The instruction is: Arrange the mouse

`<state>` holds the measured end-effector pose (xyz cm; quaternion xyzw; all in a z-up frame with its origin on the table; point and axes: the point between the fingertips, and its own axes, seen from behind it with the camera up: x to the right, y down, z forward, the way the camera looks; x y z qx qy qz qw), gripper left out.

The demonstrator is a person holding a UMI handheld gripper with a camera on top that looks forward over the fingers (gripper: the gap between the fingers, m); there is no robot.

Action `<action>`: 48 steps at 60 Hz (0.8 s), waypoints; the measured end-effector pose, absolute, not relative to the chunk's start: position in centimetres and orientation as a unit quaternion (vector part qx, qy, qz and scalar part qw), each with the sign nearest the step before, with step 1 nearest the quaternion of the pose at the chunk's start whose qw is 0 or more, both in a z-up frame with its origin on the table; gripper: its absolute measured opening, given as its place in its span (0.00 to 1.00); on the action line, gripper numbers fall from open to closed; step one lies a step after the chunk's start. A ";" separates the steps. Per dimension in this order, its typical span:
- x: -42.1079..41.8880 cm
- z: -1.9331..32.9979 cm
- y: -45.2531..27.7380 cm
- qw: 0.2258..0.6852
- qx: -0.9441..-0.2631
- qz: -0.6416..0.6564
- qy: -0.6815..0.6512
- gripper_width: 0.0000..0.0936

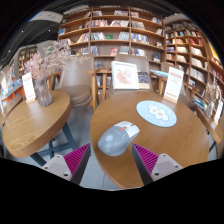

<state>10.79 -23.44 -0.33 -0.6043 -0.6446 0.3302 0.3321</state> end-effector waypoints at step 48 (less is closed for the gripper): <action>1.4 -1.5 -25.9 0.291 -0.625 0.298 -0.660 0.92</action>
